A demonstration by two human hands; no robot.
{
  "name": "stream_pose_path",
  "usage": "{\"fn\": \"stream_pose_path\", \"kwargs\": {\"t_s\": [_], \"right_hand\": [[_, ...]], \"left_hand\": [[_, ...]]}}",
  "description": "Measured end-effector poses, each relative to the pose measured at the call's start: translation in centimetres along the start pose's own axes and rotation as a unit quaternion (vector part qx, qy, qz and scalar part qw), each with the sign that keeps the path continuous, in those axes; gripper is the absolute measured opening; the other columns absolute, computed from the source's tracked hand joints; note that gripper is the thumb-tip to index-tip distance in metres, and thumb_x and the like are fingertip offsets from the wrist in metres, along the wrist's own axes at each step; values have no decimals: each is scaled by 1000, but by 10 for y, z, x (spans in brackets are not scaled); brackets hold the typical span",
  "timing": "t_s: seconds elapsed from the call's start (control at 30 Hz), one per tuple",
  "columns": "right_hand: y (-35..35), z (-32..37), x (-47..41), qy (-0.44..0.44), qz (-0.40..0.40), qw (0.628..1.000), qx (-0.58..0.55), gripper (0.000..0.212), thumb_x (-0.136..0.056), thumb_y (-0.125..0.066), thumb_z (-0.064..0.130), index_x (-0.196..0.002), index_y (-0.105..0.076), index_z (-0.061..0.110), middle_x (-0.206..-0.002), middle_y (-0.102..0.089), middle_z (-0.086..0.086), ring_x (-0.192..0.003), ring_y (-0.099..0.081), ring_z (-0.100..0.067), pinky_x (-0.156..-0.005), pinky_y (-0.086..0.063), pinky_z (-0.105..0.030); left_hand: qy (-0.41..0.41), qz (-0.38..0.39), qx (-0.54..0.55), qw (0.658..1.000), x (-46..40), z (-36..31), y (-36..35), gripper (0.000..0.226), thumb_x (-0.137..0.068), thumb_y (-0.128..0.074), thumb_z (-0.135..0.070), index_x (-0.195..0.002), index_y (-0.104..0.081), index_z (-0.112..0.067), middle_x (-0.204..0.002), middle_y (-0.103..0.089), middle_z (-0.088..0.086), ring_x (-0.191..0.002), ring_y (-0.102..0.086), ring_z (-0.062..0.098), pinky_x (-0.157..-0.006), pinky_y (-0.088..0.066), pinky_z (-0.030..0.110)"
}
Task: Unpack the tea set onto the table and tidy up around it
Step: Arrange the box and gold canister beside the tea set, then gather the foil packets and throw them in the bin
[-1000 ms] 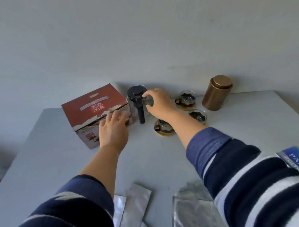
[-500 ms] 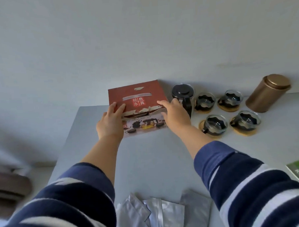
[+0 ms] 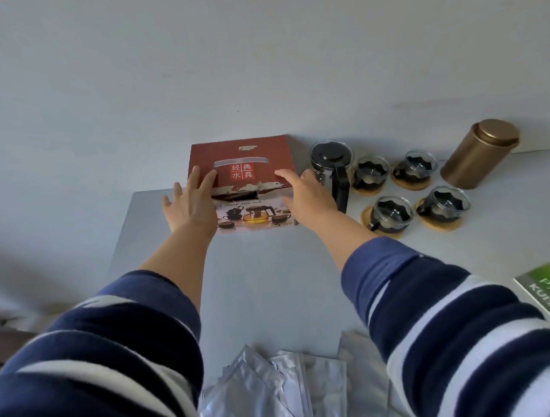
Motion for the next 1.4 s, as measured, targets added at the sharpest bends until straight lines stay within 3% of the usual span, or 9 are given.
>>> {"fn": "stream_pose_path", "kwargs": {"t_s": [0.13, 0.37, 0.7, 0.9, 1.0, 1.13, 1.2, 1.3, 1.4], "right_hand": [[9, -5, 30, 2, 36, 998, -48, 68, -96, -51, 19, -149, -15, 43, -130, -39, -9, -91, -50, -23, -74, -47, -36], [5, -51, 141, -60, 85, 994, -42, 58, -95, -52, 23, -147, -26, 31, -137, -38, -12, -115, -53, -33, -89, -47, -42], [11, -123, 259, -131, 123, 982, 56, 46, -96, -46, 28, -140, -36, 33, -140, -38, -10, -128, -37, -33, -101, -36, -44], [18, -192, 306, -313, 95, 940, 91, 61, -91, -47, 22, -145, -21, 36, -158, -3, -9, -146, 3, -40, -116, -4, -59], [18, -211, 318, -376, 85, 921, 54, 86, -86, -57, 23, -149, -1, 39, -160, 14, -7, -145, -4, -40, -116, -10, -56], [24, -232, 320, -449, 66, 891, 14, 131, -62, -83, 43, -150, 14, 32, -156, -11, -12, -139, -22, -33, -111, -25, -48], [26, -238, 316, -468, 38, 881, -57, 139, -52, -92, 36, -149, 7, 28, -150, -26, -13, -136, -31, -32, -112, -31, -47], [25, -237, 316, -483, 3, 860, -166, 126, -54, -93, 20, -145, -6, 16, -141, -44, -13, -122, -53, -32, -98, -46, -42], [26, -229, 327, -480, 19, 859, -175, 94, -63, -89, 20, -136, -33, 1, -131, -56, -15, -114, -61, -31, -82, -49, -35]], "left_hand": [[23, -13, 4, 1000, 26, 8, 5, 92, -89, -55, -7, -153, 7, -33, -163, 6, -7, -148, -13, 31, -118, -15, 54], [60, 91, 28, 994, 131, 12, -9, 68, -93, -54, -34, -151, -19, -23, -158, -20, 3, -141, -30, 31, -108, -33, 53], [87, 217, 43, 971, 269, -8, -49, 63, -91, -43, -59, -147, -30, -35, -159, -18, -4, -145, -19, 29, -110, -28, 57], [116, 250, 23, 961, 309, 11, -69, 76, -80, -50, -68, -146, -25, -39, -156, -17, 3, -142, -16, 39, -108, -30, 60], [121, 217, 5, 969, 317, 4, -67, 75, -81, -55, -65, -144, -25, -38, -154, -20, 2, -140, -20, 37, -103, -37, 55], [149, 196, 26, 969, 313, -1, -64, 76, -74, -65, -64, -138, -34, -37, -147, -31, 0, -132, -29, 37, -97, -40, 49], [158, 193, 41, 967, 311, -1, -65, 82, -67, -71, -65, -137, -37, -38, -143, -35, -1, -127, -33, 36, -95, -43, 47], [165, 187, 54, 967, 310, -5, -65, 97, -61, -78, -62, -140, -32, -35, -142, -36, 1, -126, -35, 36, -91, -43, 48], [182, 196, 68, 961, 310, -8, -62, 111, -59, -84, -54, -147, -22, -27, -144, -34, 8, -129, -36, 37, -93, -43, 51]]}}
Point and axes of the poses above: each hand's wrist, its own x-axis away from the middle knuckle, its own y-axis out of the back of the hand, z = x × y, the point moved 5 cm from there along -x, towards the middle knuckle
